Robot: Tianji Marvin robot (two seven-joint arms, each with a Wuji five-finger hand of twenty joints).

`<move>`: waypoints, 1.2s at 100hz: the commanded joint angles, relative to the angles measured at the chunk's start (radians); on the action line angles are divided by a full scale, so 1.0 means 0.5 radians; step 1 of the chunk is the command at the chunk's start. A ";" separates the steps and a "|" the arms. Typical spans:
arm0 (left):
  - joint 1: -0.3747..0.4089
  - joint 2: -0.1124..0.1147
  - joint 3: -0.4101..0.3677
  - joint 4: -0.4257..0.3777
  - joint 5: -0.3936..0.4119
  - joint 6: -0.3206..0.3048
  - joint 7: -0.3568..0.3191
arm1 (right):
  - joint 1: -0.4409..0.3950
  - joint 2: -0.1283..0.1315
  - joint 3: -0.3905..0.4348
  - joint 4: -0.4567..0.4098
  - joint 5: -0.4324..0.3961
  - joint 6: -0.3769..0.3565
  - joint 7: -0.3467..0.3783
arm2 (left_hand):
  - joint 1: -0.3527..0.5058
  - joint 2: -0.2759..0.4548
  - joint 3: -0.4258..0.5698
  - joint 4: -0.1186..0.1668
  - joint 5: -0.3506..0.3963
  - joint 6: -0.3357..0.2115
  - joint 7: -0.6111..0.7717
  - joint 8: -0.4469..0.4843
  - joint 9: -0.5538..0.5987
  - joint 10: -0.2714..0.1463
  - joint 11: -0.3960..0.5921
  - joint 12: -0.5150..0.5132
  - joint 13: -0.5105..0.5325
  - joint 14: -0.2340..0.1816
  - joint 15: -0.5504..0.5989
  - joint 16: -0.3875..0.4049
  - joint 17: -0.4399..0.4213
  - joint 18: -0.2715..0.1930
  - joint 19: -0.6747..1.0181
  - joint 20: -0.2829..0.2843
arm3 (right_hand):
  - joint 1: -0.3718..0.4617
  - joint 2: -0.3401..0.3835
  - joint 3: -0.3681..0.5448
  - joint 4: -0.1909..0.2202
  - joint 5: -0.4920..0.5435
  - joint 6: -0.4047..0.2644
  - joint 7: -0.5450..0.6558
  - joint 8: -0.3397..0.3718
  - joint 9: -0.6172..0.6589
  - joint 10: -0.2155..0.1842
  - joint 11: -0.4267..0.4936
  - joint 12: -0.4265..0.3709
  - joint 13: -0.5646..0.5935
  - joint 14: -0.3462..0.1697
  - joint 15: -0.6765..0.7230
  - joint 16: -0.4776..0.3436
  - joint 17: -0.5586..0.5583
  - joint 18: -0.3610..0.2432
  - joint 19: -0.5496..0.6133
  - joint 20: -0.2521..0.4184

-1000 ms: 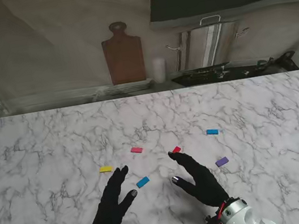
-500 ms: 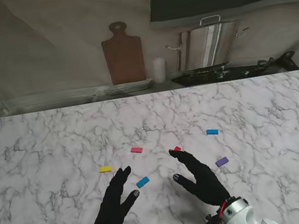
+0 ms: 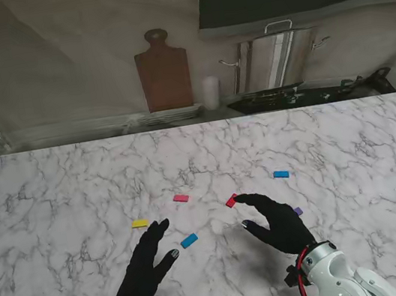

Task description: Arrange dominoes in a row

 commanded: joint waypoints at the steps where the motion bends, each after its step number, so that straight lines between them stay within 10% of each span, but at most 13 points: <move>1: -0.001 0.009 -0.004 -0.014 0.003 0.010 -0.036 | 0.030 0.027 0.035 0.026 -0.034 0.039 0.020 | 0.067 0.001 -0.006 -0.006 -0.003 -0.013 0.030 0.032 -0.027 -0.028 0.022 0.028 -0.047 -0.010 -0.002 0.012 0.015 -0.029 -0.016 0.034 | -0.055 -0.049 -0.035 -0.062 0.044 0.035 0.073 -0.036 0.034 0.010 0.076 0.043 0.077 0.019 0.063 0.070 0.019 0.008 0.083 0.047; 68: 0.006 0.016 -0.046 -0.023 0.019 0.006 -0.072 | 0.177 0.131 0.205 0.243 -0.570 0.220 0.343 | 0.068 0.000 -0.006 -0.008 0.001 -0.024 0.028 0.037 -0.029 -0.024 0.015 0.053 -0.048 -0.010 -0.007 0.030 0.012 -0.029 -0.022 0.078 | 0.061 -0.351 0.264 -0.238 0.239 0.050 0.417 -0.031 0.230 0.030 0.327 0.295 0.303 0.069 0.370 0.211 0.179 0.004 0.468 0.070; 120: -0.010 0.014 -0.053 -0.002 0.009 0.019 -0.073 | 0.384 0.192 0.153 0.539 -1.048 0.114 0.241 | 0.069 0.001 -0.006 -0.008 0.001 -0.024 0.028 0.041 -0.031 -0.025 0.011 0.043 -0.049 -0.010 -0.010 0.022 0.012 -0.030 -0.024 0.091 | -0.006 -1.020 0.573 -0.396 0.459 -0.273 0.810 0.321 0.467 -0.037 0.586 0.541 0.498 0.080 0.674 0.331 0.363 -0.010 0.704 0.130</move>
